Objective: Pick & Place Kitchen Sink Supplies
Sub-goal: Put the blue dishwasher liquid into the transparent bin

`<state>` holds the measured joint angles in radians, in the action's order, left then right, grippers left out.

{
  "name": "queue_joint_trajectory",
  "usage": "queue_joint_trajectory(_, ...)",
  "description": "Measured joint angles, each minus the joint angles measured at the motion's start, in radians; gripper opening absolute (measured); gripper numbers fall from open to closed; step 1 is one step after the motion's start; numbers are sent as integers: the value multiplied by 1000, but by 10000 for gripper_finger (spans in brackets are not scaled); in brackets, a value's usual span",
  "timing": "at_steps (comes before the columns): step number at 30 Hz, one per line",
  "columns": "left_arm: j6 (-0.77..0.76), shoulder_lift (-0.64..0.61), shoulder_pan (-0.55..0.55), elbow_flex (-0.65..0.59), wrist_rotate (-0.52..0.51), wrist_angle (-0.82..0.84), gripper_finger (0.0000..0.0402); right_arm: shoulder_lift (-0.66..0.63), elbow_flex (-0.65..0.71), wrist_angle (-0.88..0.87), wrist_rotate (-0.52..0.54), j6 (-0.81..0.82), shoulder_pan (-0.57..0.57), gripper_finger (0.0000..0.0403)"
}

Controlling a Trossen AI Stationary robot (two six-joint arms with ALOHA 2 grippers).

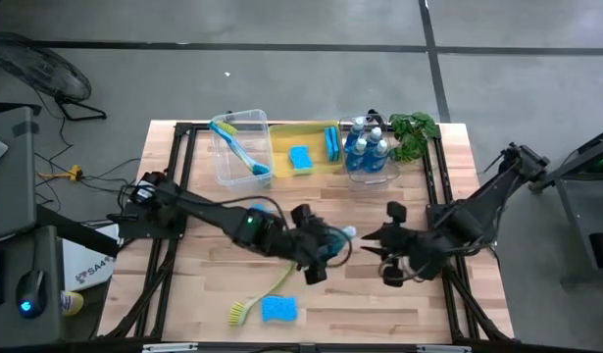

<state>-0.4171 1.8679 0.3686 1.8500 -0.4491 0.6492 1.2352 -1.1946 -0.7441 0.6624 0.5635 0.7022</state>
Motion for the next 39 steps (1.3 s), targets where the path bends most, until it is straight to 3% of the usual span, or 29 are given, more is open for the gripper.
queue_joint_trajectory(6, 34, 0, -63, 2, 61, -105, 279, -139, 0, -96, 119, 54, 81, 90)
queue_joint_trajectory(15, 97, 0, -135, 2, 148, -304, 279, -257, 0, -35, 132, -47, 115, 93)
queue_joint_trajectory(22, 102, 0, -163, 2, 156, -370, 279, -296, 0, 59, 165, -98, 81, 143)
queue_joint_trajectory(31, 125, 0, -173, 2, 146, -451, 279, -288, -1, 186, 118, -225, -25, 235)
queue_joint_trajectory(39, 125, 0, -172, 2, 134, -470, 279, -277, -1, 350, -51, -336, -125, 245)
